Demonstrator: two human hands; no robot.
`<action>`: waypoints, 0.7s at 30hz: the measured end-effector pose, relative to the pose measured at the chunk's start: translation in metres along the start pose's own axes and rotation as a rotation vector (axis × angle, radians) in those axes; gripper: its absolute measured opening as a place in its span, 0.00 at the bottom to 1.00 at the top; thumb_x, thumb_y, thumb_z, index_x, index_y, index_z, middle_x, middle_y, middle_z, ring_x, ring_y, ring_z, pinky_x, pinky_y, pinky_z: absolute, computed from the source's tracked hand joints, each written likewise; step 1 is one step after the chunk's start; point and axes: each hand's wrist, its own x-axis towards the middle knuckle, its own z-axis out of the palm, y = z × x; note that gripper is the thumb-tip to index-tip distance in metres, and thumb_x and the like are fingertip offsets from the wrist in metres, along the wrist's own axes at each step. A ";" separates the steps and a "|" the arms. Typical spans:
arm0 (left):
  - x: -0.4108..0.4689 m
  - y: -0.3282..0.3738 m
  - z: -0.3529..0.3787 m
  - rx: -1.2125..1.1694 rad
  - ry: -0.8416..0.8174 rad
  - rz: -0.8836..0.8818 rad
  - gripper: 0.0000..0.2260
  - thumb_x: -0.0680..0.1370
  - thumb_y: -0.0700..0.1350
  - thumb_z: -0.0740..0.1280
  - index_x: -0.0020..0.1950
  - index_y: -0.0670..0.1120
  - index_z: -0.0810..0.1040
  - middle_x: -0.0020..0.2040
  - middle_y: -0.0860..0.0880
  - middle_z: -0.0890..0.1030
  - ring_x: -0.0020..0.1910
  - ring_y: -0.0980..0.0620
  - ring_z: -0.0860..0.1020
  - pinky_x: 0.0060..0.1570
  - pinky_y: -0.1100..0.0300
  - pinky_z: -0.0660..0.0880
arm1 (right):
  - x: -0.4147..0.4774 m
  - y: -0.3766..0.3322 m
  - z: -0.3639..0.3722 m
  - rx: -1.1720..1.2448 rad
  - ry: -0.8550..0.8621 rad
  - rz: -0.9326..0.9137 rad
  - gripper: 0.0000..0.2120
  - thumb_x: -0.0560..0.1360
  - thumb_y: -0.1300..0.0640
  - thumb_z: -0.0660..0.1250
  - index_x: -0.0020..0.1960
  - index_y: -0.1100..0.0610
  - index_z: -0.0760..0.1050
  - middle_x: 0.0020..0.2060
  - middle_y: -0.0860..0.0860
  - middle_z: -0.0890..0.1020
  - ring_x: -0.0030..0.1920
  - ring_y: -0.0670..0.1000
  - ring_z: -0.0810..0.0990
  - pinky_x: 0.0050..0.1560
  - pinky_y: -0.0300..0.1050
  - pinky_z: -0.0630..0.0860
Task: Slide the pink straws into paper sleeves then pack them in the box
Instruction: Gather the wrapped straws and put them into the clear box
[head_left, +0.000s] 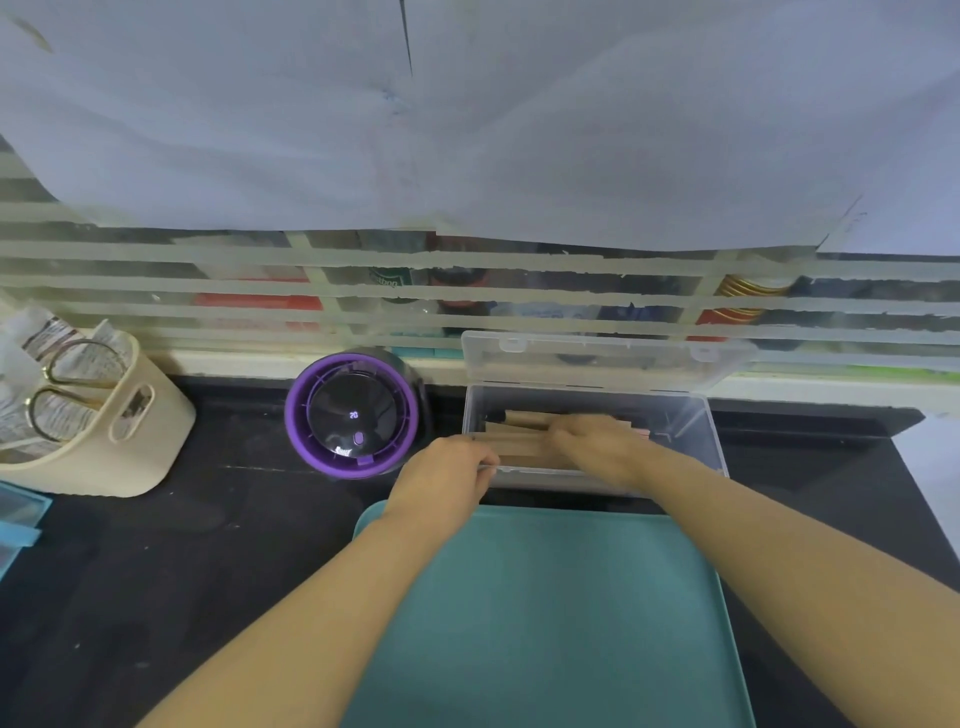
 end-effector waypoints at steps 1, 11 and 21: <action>0.000 0.000 0.000 -0.001 0.001 0.000 0.08 0.79 0.45 0.62 0.55 0.50 0.80 0.53 0.52 0.80 0.48 0.52 0.79 0.47 0.56 0.78 | 0.001 0.005 -0.004 0.000 0.061 0.049 0.15 0.79 0.52 0.52 0.51 0.56 0.76 0.56 0.54 0.78 0.54 0.55 0.74 0.58 0.50 0.71; -0.001 0.000 0.001 -0.018 0.002 -0.014 0.09 0.80 0.46 0.62 0.56 0.50 0.80 0.54 0.52 0.80 0.51 0.51 0.78 0.49 0.57 0.76 | 0.003 0.036 -0.013 0.130 0.059 0.366 0.12 0.80 0.60 0.55 0.44 0.61 0.74 0.46 0.58 0.79 0.46 0.55 0.75 0.49 0.44 0.70; 0.000 -0.001 0.002 -0.019 0.000 -0.019 0.08 0.80 0.45 0.62 0.54 0.49 0.80 0.53 0.51 0.81 0.50 0.51 0.79 0.49 0.56 0.77 | -0.006 0.039 -0.022 0.214 0.009 0.430 0.07 0.81 0.61 0.55 0.49 0.59 0.71 0.46 0.55 0.75 0.47 0.52 0.73 0.52 0.43 0.69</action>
